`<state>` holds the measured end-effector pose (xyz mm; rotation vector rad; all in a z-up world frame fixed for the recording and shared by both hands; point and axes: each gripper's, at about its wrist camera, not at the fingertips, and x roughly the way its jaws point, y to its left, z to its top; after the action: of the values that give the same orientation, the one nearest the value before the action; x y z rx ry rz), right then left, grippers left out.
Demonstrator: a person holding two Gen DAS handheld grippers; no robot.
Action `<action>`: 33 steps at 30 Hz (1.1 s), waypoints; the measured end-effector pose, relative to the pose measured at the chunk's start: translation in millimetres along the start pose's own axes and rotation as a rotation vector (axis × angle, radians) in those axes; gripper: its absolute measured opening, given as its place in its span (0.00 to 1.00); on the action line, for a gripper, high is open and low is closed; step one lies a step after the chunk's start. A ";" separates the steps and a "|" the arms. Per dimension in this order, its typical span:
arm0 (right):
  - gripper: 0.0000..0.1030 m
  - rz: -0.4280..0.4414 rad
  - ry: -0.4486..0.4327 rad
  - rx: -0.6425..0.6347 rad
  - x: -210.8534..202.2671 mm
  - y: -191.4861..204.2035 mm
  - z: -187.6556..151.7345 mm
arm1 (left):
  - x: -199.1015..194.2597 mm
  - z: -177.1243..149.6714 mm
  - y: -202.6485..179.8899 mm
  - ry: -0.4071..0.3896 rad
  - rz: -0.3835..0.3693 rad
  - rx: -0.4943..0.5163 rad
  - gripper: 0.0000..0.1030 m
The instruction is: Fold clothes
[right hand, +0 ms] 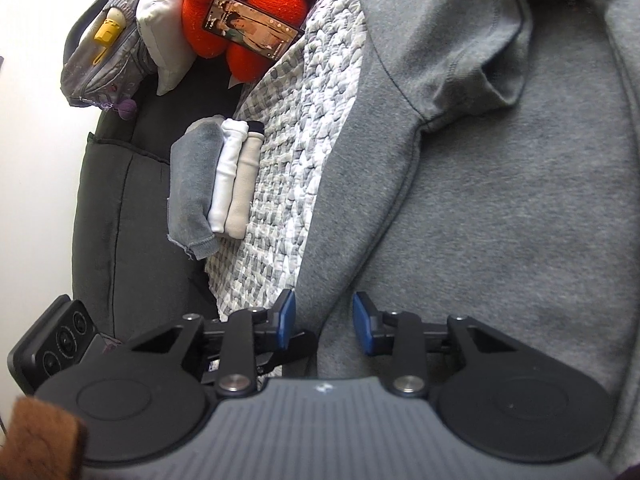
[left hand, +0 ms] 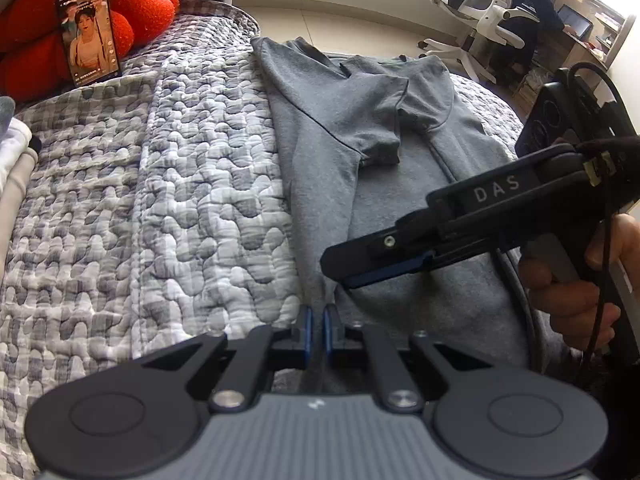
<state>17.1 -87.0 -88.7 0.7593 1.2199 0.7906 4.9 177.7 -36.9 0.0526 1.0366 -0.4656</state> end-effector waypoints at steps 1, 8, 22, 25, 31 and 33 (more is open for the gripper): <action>0.35 0.003 0.002 -0.001 1.5 0.3 0.4 | -0.3 0.1 -0.6 -0.001 0.000 0.002 0.06; 0.22 0.014 -0.001 -0.013 4.8 4.4 0.5 | -7.2 -1.9 -3.4 -0.020 0.000 0.003 0.05; 0.07 0.061 -0.043 -0.023 -10.3 12.4 2.3 | -17.7 -6.2 -19.0 -0.008 0.002 0.061 0.22; 0.07 0.056 -0.058 -0.016 -14.6 10.6 5.1 | -18.9 -9.0 -21.4 0.003 0.004 0.070 0.22; 0.15 0.048 -0.044 -0.012 -18.0 7.8 6.5 | -20.0 -16.9 -21.1 0.033 0.006 0.063 0.22; 0.15 0.039 -0.034 -0.017 -18.4 7.7 5.6 | -20.2 -20.3 -18.3 0.046 0.005 0.054 0.22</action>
<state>18.8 -99.0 -72.0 0.7820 1.1695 0.8154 -27.4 173.5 -27.3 0.1142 1.0690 -0.4893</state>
